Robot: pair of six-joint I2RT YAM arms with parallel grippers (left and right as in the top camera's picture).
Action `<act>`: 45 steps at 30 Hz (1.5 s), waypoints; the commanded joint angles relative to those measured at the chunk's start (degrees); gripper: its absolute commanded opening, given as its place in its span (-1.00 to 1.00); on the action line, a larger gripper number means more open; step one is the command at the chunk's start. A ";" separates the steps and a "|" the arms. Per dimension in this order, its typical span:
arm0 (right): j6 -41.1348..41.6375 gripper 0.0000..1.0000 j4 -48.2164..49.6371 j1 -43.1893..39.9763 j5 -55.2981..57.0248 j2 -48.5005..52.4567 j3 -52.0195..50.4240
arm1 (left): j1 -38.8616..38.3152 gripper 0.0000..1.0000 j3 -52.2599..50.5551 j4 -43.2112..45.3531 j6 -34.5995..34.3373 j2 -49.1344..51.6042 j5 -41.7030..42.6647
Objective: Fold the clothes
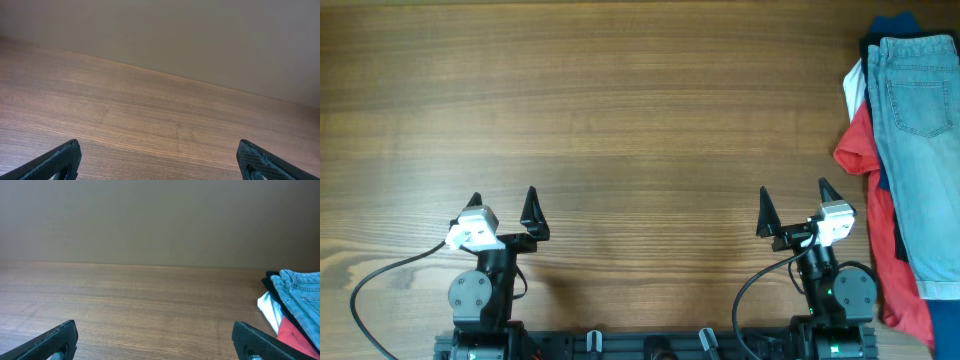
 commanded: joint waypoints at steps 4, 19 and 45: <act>0.35 0.99 0.20 -0.26 -0.92 -0.50 -0.02 | -0.24 1.00 -0.22 0.02 1.14 -0.57 -0.35; 0.35 0.99 0.20 -0.26 -0.92 -0.50 -0.02 | -0.24 1.00 -0.22 0.02 1.14 -0.57 -0.35; 19.61 0.99 0.68 -0.26 -5.70 -0.50 -0.02 | -0.24 0.99 -0.22 0.02 1.14 -0.57 -0.37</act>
